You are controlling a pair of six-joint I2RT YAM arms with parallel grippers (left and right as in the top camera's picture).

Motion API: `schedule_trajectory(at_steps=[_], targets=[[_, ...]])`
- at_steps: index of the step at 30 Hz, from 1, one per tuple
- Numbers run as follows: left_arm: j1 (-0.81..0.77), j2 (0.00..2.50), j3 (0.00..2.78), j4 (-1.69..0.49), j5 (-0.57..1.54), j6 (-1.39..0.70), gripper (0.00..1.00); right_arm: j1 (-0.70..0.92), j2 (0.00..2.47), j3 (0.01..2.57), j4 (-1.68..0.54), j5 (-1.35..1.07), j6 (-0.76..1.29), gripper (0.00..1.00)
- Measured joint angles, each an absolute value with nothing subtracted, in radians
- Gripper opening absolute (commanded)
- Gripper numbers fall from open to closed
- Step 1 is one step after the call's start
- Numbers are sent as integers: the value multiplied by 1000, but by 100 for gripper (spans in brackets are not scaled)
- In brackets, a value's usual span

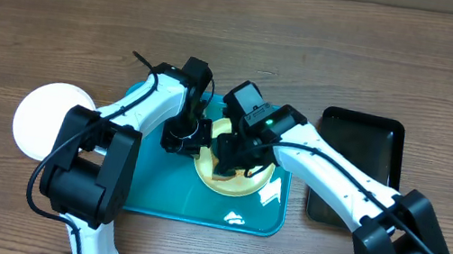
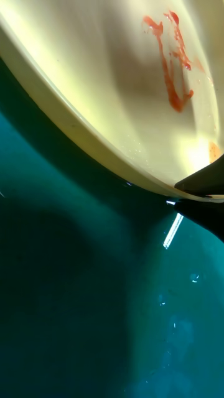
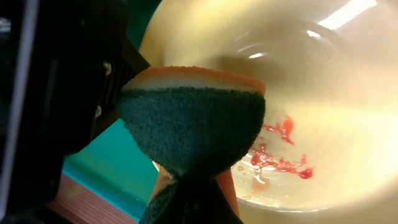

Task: Clean dirty plates on tray and stack at the side
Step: 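Scrub the yellowish plate's sauce with the sponge while left gripper holds it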

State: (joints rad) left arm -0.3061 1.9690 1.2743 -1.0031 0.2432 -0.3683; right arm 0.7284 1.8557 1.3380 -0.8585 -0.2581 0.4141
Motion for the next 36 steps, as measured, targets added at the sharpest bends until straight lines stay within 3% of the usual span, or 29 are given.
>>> schedule_trajectory(at_steps=[11,23,36], targets=[[-306,1969,1274,-1007,243,-369,4,757,1988,1339,-823,-247,440,4],[-308,1969,1269,-1010,274,-377,4,701,1991,1361,-1006,-67,439,4],[-306,1969,1269,-1014,274,-391,4,649,2021,1485,-958,113,228,4]])
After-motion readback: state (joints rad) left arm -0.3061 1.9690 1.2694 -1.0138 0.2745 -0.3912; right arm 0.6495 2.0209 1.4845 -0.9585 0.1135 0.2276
